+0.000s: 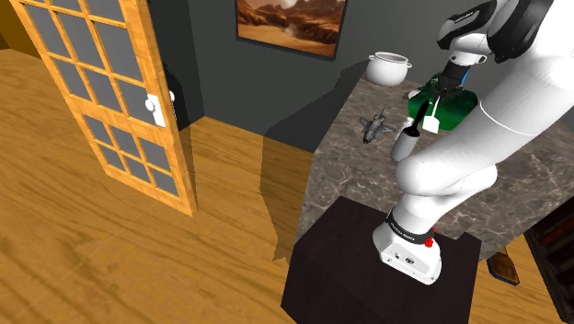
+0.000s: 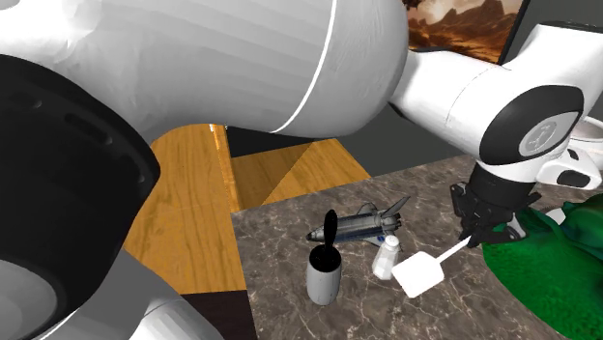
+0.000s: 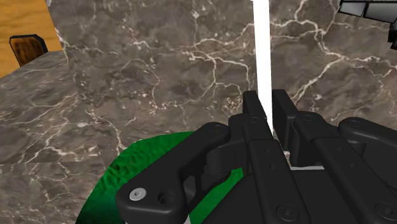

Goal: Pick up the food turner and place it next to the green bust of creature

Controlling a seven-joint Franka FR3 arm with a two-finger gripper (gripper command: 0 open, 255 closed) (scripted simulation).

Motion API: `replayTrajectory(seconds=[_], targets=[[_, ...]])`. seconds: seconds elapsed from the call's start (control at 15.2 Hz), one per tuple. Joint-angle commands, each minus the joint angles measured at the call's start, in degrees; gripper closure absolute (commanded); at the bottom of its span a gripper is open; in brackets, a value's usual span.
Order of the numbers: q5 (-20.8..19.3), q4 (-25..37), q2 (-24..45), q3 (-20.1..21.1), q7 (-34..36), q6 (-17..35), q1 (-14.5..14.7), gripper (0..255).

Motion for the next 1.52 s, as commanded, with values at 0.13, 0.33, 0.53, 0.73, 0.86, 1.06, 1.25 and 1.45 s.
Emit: replayTrajectory(seconds=[0.13,0.33,0.53,0.73,0.86,1.06,1.25,1.45], targets=[[0.3,-2.4,0.8,-0.3,-0.2,3.1,0.0,255],[0.6,-4.1,1.6,-0.6,-0.5,5.5,0.0,255],[1.1,-5.6,2.5,-0.9,-0.9,7.9,0.0,255],[1.7,-7.1,3.6,-1.2,-1.3,10.2,0.0,255],[2.1,-8.0,4.4,-1.4,-1.7,11.8,0.0,255],[2.9,-9.2,5.7,-1.7,-2.3,14.2,0.1,255],[3.9,-10.4,7.1,-2.0,-3.0,16.6,0.1,255],[5.1,-11.4,8.7,-2.2,-3.9,18.9,0.2,255]])
